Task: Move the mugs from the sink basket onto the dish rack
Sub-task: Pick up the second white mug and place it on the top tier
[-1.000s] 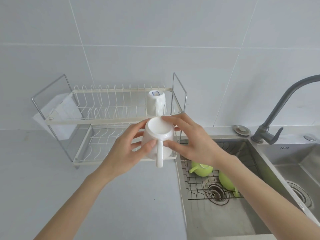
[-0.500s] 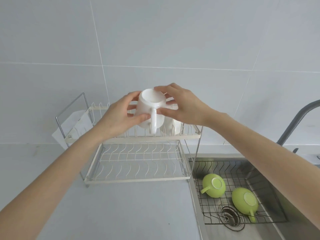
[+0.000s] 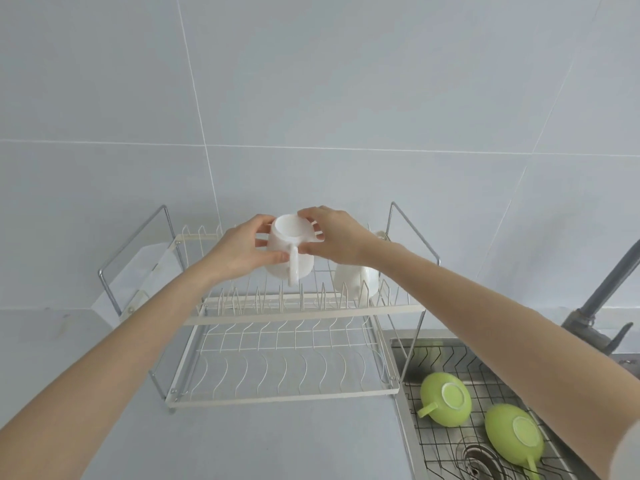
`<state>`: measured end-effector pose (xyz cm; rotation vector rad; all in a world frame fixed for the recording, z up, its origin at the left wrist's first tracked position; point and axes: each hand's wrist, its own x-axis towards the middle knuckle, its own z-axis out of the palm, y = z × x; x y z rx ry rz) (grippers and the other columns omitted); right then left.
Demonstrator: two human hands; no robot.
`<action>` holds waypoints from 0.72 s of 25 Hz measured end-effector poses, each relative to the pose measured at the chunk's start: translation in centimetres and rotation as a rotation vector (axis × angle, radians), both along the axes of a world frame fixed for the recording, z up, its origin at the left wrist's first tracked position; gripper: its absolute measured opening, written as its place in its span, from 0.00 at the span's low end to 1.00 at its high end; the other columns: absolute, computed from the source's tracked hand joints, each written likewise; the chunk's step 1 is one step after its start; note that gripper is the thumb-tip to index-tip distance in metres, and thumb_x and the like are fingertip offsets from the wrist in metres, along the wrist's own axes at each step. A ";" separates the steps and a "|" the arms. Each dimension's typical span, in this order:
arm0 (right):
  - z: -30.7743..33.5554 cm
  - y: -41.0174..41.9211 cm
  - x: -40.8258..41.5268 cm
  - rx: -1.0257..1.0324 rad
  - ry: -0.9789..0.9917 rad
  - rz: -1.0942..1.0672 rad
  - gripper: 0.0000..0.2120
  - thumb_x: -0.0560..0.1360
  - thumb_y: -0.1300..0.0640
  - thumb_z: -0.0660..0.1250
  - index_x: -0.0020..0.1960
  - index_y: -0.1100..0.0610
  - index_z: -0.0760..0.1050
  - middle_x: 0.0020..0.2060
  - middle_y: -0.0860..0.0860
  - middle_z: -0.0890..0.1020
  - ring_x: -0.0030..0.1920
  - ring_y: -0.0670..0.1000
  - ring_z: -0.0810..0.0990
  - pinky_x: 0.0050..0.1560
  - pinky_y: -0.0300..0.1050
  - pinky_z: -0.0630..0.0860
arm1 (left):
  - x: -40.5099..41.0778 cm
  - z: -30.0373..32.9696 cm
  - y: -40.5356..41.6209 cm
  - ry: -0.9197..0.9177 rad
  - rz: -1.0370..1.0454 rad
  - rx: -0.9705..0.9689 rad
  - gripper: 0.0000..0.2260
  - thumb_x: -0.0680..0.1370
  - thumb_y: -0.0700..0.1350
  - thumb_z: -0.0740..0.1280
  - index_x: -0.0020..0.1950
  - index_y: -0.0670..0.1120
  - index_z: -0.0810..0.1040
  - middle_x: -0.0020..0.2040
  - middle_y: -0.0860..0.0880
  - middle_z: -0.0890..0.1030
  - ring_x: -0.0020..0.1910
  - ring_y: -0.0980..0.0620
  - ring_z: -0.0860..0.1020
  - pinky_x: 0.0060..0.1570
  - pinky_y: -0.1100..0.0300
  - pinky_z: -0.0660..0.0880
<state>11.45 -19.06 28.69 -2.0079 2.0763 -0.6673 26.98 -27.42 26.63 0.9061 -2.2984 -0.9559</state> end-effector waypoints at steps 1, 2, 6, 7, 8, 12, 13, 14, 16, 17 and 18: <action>-0.7 -0.6 0.0 0.027 -0.003 0.000 0.29 0.72 0.55 0.68 0.69 0.60 0.62 0.64 0.59 0.72 0.63 0.59 0.71 0.64 0.52 0.69 | -0.1 -0.6 -0.5 -0.036 -0.002 0.021 0.28 0.67 0.42 0.74 0.64 0.45 0.67 0.63 0.46 0.74 0.55 0.48 0.76 0.54 0.58 0.70; -1.4 -1.1 0.0 0.058 -0.005 0.001 0.29 0.72 0.55 0.68 0.69 0.60 0.62 0.64 0.59 0.72 0.63 0.59 0.71 0.64 0.53 0.69 | -0.2 -1.2 -1.0 -0.082 -0.005 0.035 0.28 0.67 0.43 0.74 0.64 0.45 0.67 0.63 0.46 0.74 0.54 0.49 0.76 0.53 0.58 0.70; -3.6 -2.2 0.1 0.136 -0.001 -0.002 0.29 0.72 0.54 0.68 0.69 0.60 0.63 0.65 0.59 0.72 0.63 0.58 0.71 0.64 0.52 0.69 | -0.4 -2.9 -2.0 -0.210 -0.025 0.054 0.26 0.68 0.43 0.74 0.63 0.45 0.67 0.62 0.46 0.74 0.50 0.50 0.76 0.49 0.60 0.69; -3.9 -2.4 0.1 0.136 -0.011 -0.005 0.29 0.72 0.54 0.68 0.69 0.60 0.63 0.65 0.59 0.72 0.64 0.58 0.70 0.65 0.52 0.69 | -0.5 -3.1 -2.2 -0.216 -0.025 0.063 0.26 0.68 0.44 0.73 0.63 0.45 0.67 0.63 0.46 0.74 0.50 0.50 0.76 0.49 0.59 0.69; -4.0 -2.5 0.0 0.133 -0.021 -0.009 0.28 0.72 0.54 0.68 0.68 0.60 0.63 0.65 0.58 0.72 0.64 0.57 0.70 0.65 0.52 0.69 | -0.5 -3.2 -2.3 -0.215 -0.021 0.069 0.26 0.69 0.44 0.73 0.63 0.45 0.67 0.63 0.46 0.74 0.50 0.50 0.76 0.49 0.60 0.69; -4.1 -2.8 -0.1 0.124 -0.035 -0.019 0.28 0.72 0.54 0.67 0.68 0.60 0.63 0.64 0.58 0.73 0.63 0.57 0.71 0.64 0.53 0.69 | -0.6 -3.3 -2.4 -0.209 -0.016 0.080 0.26 0.70 0.44 0.72 0.64 0.45 0.66 0.64 0.46 0.74 0.50 0.51 0.75 0.49 0.60 0.68; -4.2 -2.7 -0.1 0.122 -0.036 -0.021 0.28 0.72 0.54 0.67 0.68 0.60 0.63 0.64 0.58 0.72 0.63 0.57 0.71 0.64 0.53 0.69 | -0.6 -3.2 -2.4 -0.212 -0.017 0.084 0.26 0.70 0.44 0.72 0.65 0.45 0.66 0.64 0.46 0.74 0.50 0.51 0.75 0.49 0.60 0.68; -4.2 -2.6 -0.1 0.122 -0.037 -0.021 0.28 0.72 0.54 0.67 0.68 0.60 0.63 0.64 0.58 0.72 0.63 0.57 0.71 0.64 0.53 0.69 | -0.6 -3.2 -2.3 -0.220 -0.019 0.086 0.26 0.70 0.44 0.72 0.65 0.46 0.65 0.64 0.46 0.74 0.50 0.51 0.75 0.49 0.60 0.68; -4.2 -2.4 0.0 0.126 -0.040 -0.016 0.28 0.72 0.54 0.68 0.68 0.59 0.63 0.64 0.58 0.73 0.63 0.57 0.71 0.64 0.53 0.70 | -0.5 -3.1 -2.2 -0.246 -0.021 0.093 0.26 0.69 0.44 0.72 0.64 0.46 0.65 0.63 0.47 0.74 0.50 0.51 0.75 0.48 0.60 0.69; -4.2 -2.3 0.0 0.131 -0.041 -0.012 0.28 0.72 0.54 0.68 0.68 0.59 0.64 0.64 0.58 0.73 0.63 0.57 0.71 0.64 0.52 0.70 | -0.5 -3.0 -2.1 -0.254 -0.021 0.098 0.26 0.69 0.44 0.72 0.64 0.46 0.65 0.63 0.47 0.73 0.50 0.51 0.75 0.48 0.60 0.69; -4.1 -2.2 0.0 0.136 -0.042 -0.010 0.28 0.72 0.54 0.68 0.68 0.59 0.64 0.64 0.57 0.73 0.63 0.57 0.71 0.64 0.52 0.70 | -0.4 -3.0 -2.0 -0.257 -0.022 0.102 0.26 0.69 0.44 0.72 0.64 0.46 0.65 0.63 0.47 0.73 0.50 0.51 0.76 0.48 0.59 0.69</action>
